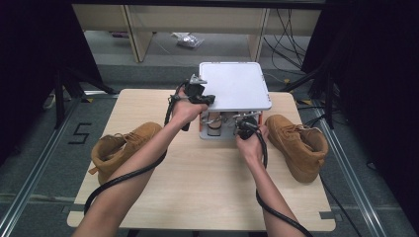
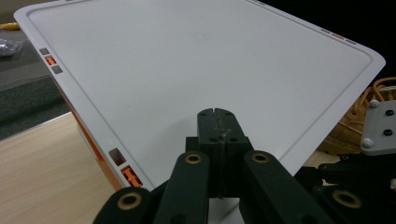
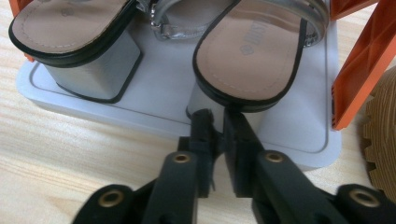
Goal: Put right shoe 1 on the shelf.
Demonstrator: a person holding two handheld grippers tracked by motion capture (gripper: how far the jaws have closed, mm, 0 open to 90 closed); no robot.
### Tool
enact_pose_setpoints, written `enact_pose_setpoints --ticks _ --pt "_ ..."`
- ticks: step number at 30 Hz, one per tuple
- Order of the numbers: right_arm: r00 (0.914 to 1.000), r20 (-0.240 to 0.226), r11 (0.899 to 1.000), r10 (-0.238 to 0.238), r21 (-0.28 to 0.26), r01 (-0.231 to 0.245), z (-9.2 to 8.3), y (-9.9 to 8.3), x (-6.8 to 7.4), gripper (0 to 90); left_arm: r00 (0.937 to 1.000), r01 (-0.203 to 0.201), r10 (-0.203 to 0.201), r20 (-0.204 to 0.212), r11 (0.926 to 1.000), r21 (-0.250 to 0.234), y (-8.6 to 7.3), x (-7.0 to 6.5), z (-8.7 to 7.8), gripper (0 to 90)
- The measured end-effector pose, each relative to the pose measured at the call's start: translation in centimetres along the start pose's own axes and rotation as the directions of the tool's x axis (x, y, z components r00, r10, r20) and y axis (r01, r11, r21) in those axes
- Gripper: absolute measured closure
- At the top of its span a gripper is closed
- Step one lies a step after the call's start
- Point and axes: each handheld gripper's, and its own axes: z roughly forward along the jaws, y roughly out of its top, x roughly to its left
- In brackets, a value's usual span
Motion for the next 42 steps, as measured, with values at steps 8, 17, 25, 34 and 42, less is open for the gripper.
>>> enact_pose_setpoints --ticks 8,17,25,34,42 --pt "0.9994 0.016 0.999 0.032 -0.021 -0.032 -2.0 0.1 -1.8 90.0 1.0 0.001 -0.001 0.003 1.0 -0.004 0.0 0.0 0.0 90.0" --pt "0.9994 -0.017 1.0 0.029 -0.002 -0.029 -0.9 0.0 -1.4 90.0 1.0 0.005 -0.005 0.004 1.0 -0.002 0.0 0.0 0.0 90.0" --pt "0.9999 -0.001 1.0 0.016 -0.019 -0.016 -0.6 0.1 -1.6 90.0 0.9999 0.013 -0.013 0.005 0.9998 -0.013 0.0 0.0 0.1 90.0" --pt "0.9999 0.014 1.0 -0.004 -0.029 0.005 -0.4 0.0 -1.7 90.0 0.9999 0.016 -0.016 0.004 0.9998 -0.011 0.0 0.0 0.1 90.0" --pt "0.9999 0.012 0.999 0.004 -0.037 -0.003 -0.7 -0.4 -1.7 86.4 0.9994 0.033 -0.033 0.008 0.9994 -0.006 0.1 0.1 0.1 90.0"
